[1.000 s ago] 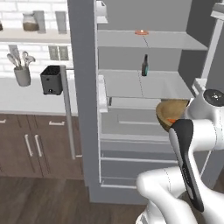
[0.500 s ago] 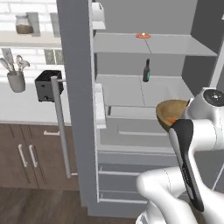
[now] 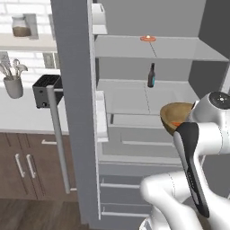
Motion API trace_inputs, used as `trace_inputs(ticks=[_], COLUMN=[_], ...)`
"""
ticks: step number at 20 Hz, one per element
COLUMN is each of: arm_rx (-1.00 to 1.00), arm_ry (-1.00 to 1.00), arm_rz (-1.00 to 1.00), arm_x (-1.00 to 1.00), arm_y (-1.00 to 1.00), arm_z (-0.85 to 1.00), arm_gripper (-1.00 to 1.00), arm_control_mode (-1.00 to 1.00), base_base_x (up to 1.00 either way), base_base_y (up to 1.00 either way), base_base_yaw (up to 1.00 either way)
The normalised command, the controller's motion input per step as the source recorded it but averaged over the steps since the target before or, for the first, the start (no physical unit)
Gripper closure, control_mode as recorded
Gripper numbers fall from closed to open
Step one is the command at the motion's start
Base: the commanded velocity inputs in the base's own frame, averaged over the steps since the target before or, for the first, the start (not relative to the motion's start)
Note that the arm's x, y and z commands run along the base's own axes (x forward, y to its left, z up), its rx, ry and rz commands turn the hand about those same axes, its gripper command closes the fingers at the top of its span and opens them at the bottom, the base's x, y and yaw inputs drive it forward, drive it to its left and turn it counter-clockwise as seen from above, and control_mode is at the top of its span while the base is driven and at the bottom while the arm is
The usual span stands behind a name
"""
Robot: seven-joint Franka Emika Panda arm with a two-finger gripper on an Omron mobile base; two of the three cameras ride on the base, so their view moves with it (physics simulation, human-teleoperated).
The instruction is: Pick the chicken drumstick and carrot from their plates and place them in the bowl. Then put the bowl in the fridge.
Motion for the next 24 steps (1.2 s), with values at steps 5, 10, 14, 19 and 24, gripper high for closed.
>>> trace_inputs(ticks=[5,10,14,19,24], arm_rx=[0.0,0.0,0.0,-0.02,0.0], arm_ry=[0.0,0.0,0.0,-0.09,-0.02], arm_rz=[0.0,0.0,0.0,0.09,0.25], arm_x=[0.0,0.0,0.0,0.22,0.88], arm_y=[0.0,0.0,0.0,0.24,0.42], arm_z=[0.0,0.0,0.0,0.14,0.06], arm_gripper=[1.0,1.0,1.0,1.0,1.0], arm_control_mode=[1.0,1.0,-1.0,-1.0,-1.0], base_base_x=[0.49,0.38,0.0,0.0,0.0], base_base_y=[0.0,0.0,0.0,0.0,0.0], base_base_yaw=[0.0,0.0,0.0,0.0,0.0])
